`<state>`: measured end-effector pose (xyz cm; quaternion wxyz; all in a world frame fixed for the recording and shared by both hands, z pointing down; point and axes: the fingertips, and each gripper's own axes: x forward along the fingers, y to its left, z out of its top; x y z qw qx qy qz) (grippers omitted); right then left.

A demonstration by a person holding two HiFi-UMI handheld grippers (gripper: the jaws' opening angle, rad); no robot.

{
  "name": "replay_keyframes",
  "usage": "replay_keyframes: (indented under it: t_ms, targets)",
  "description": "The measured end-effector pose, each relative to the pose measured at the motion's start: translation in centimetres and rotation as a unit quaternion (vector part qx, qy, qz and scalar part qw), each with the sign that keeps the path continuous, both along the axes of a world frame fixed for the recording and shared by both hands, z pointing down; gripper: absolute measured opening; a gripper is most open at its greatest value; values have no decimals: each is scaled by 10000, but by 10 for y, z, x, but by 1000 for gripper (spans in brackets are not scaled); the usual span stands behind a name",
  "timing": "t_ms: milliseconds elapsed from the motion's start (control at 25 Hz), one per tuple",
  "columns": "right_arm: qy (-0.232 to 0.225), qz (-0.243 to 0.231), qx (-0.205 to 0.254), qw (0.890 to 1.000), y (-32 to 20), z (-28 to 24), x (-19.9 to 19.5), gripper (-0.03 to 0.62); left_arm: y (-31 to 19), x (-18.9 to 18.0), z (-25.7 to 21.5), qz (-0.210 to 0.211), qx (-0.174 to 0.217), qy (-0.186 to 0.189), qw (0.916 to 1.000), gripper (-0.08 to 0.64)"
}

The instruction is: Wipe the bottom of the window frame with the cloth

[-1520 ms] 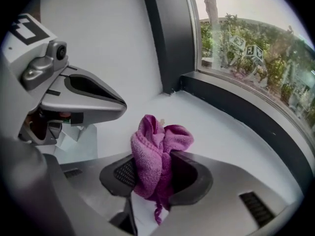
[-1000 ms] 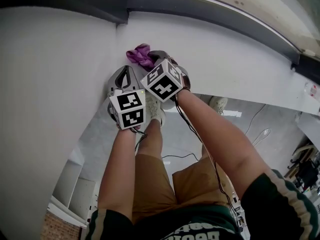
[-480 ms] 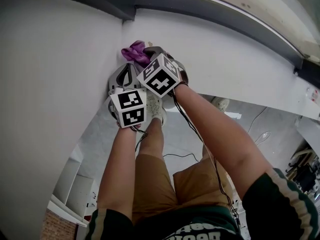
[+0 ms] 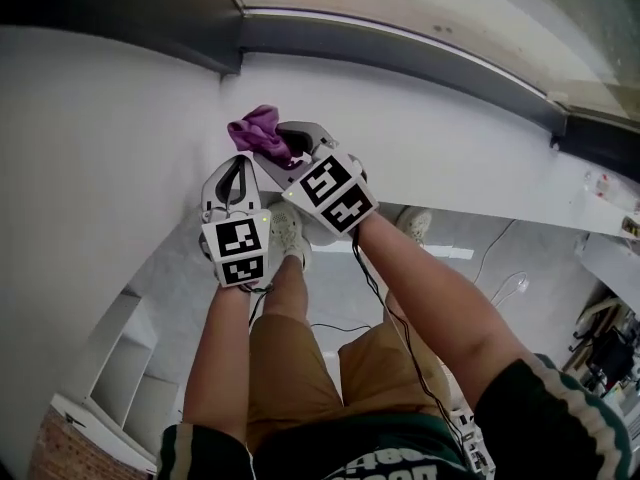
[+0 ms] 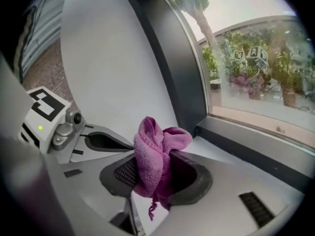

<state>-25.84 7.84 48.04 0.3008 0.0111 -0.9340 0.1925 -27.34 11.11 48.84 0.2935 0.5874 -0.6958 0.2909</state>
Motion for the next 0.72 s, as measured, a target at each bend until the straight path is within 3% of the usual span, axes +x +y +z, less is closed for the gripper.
replay_keyframes:
  t_ms: [240,480,720]
  targets:
    - [-650,355,305,9968,-19,-112,63,163,-28,61,-105,659,709,-205,9951,9]
    - [-741,568,816,9923,-12,-207,138,163,-32,130,-205,1055,1087,-132,9884,9]
    - [-1124,926,1468,9784,-42,-305,181,163,-65,166,-306,1706,1813,-453,9675,9]
